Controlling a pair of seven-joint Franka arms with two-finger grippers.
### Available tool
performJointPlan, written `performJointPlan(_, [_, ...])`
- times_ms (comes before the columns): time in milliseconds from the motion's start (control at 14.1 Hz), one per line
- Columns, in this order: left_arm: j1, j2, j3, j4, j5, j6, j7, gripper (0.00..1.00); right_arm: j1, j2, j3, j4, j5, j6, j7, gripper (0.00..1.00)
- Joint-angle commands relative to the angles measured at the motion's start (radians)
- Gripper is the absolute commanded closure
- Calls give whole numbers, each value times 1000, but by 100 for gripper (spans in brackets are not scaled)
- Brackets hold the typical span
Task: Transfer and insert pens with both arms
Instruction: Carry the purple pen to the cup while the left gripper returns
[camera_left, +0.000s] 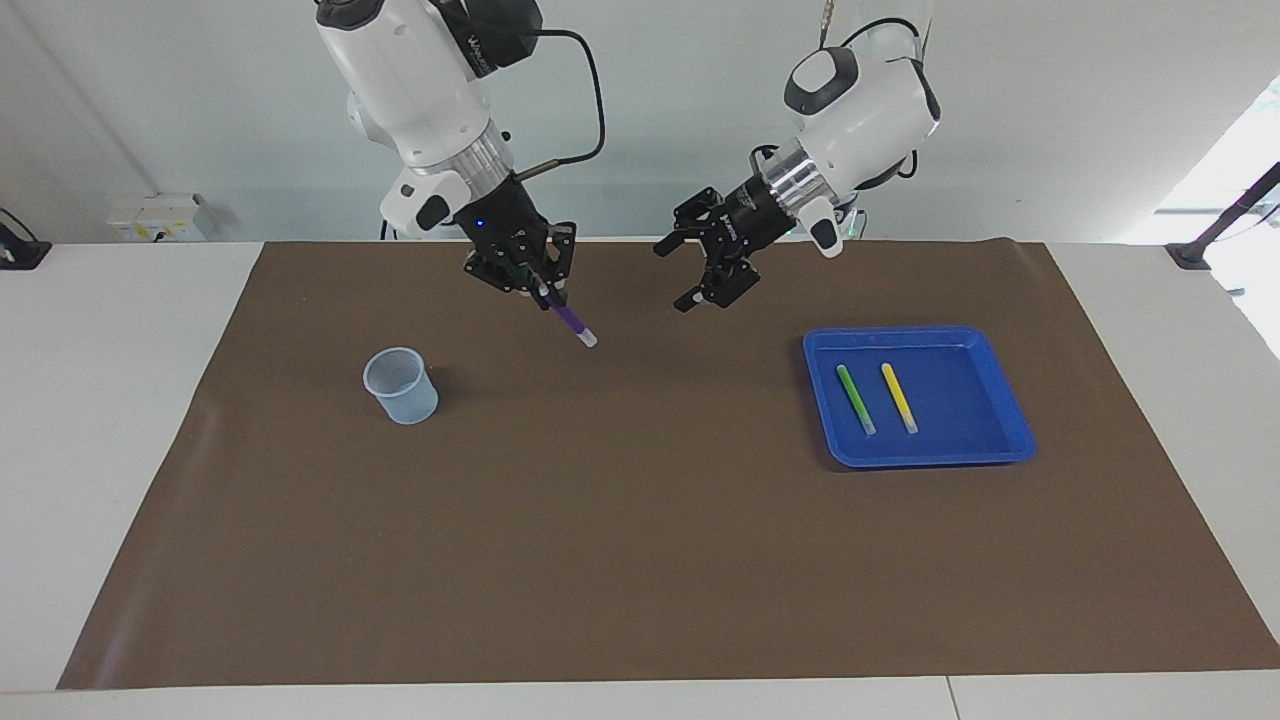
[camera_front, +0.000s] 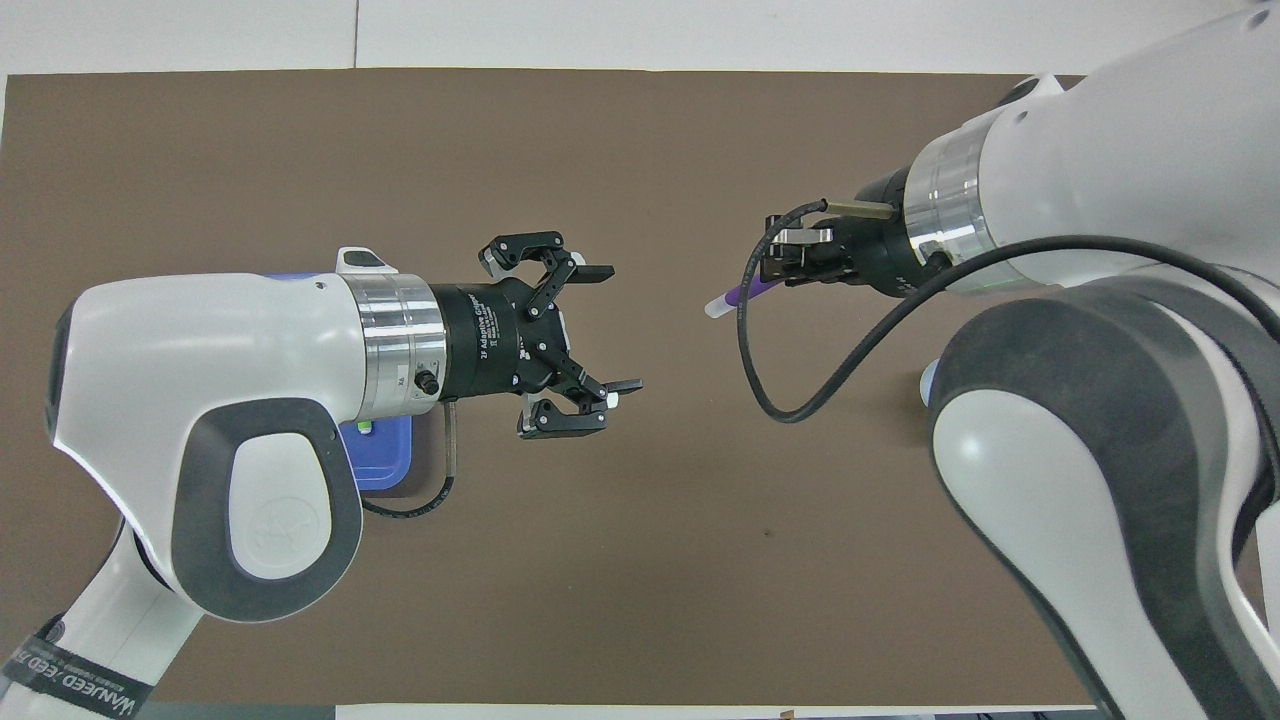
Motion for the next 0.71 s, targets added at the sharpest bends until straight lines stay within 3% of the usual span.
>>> performJointPlan(0, [57, -49, 7, -57, 52, -49, 181, 0, -55, -82, 10, -141, -112, 38, -63, 100])
performJointPlan(285, [189, -56, 8, -52, 136, -216, 433, 0, -153, -129, 9, -241, -189, 78, -172, 100])
performJointPlan(640, [338, -52, 8, -55, 290, -313, 787, 0, -273, -170, 10, -321, -190, 113, -342, 100])
